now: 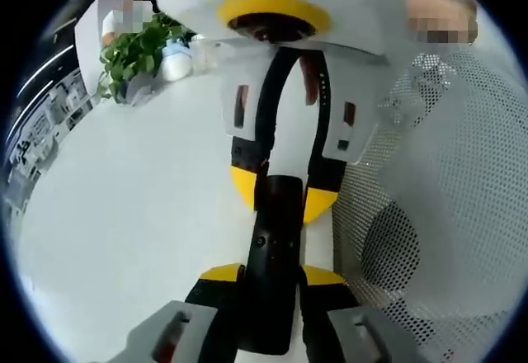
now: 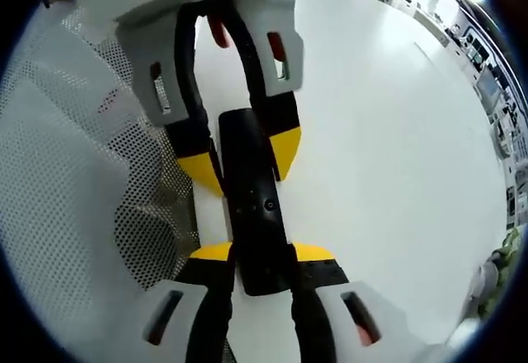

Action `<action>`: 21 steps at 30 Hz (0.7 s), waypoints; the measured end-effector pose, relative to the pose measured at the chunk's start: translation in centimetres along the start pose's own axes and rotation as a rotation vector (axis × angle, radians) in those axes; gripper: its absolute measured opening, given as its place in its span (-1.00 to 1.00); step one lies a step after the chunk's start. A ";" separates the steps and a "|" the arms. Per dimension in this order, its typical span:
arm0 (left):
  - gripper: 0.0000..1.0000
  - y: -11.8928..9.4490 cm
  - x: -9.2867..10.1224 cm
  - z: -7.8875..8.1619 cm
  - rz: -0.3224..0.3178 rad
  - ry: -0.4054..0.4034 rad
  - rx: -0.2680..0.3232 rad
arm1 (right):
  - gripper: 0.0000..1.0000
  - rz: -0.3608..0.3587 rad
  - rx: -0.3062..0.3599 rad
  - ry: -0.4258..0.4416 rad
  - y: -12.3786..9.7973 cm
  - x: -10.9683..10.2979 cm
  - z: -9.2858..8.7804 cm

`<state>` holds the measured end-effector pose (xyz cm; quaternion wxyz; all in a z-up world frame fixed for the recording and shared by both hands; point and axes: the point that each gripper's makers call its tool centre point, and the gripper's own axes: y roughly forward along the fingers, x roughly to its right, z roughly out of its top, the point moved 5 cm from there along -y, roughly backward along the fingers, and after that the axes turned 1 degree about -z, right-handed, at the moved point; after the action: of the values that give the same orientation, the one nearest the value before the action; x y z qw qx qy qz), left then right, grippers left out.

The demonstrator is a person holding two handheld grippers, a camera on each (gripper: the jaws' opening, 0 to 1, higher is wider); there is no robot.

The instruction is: Press the specified remote control buttons in sequence, fully releasing each button before pressing the next.

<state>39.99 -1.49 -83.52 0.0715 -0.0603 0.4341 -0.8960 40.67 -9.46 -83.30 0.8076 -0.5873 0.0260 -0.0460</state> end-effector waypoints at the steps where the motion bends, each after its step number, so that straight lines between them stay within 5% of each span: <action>1: -0.43 0.0 0.0 0.0 -0.004 -0.010 0.003 | -0.50 0.002 0.004 0.004 0.0 0.0 0.0; 6: -0.39 -0.5 -0.7 -0.4 0.026 -0.042 -0.010 | -0.50 0.007 0.009 0.015 0.1 0.1 0.1; 10: -0.30 -1.4 -1.4 -0.6 0.043 -0.166 0.039 | -0.50 0.010 0.008 0.017 0.1 0.2 0.2; 17: -0.09 -2.6 -2.8 -0.5 0.103 -0.242 0.091 | -0.50 0.013 0.007 0.016 0.1 0.2 0.1; 21: 0.01 -4.0 -4.4 0.5 0.171 -0.341 0.212 | -0.50 0.015 0.010 0.024 0.1 0.2 0.1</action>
<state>44.08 1.35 -80.31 0.2256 -0.1661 0.3225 -0.9041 40.91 -9.33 -83.34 0.8105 -0.5824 0.0397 -0.0473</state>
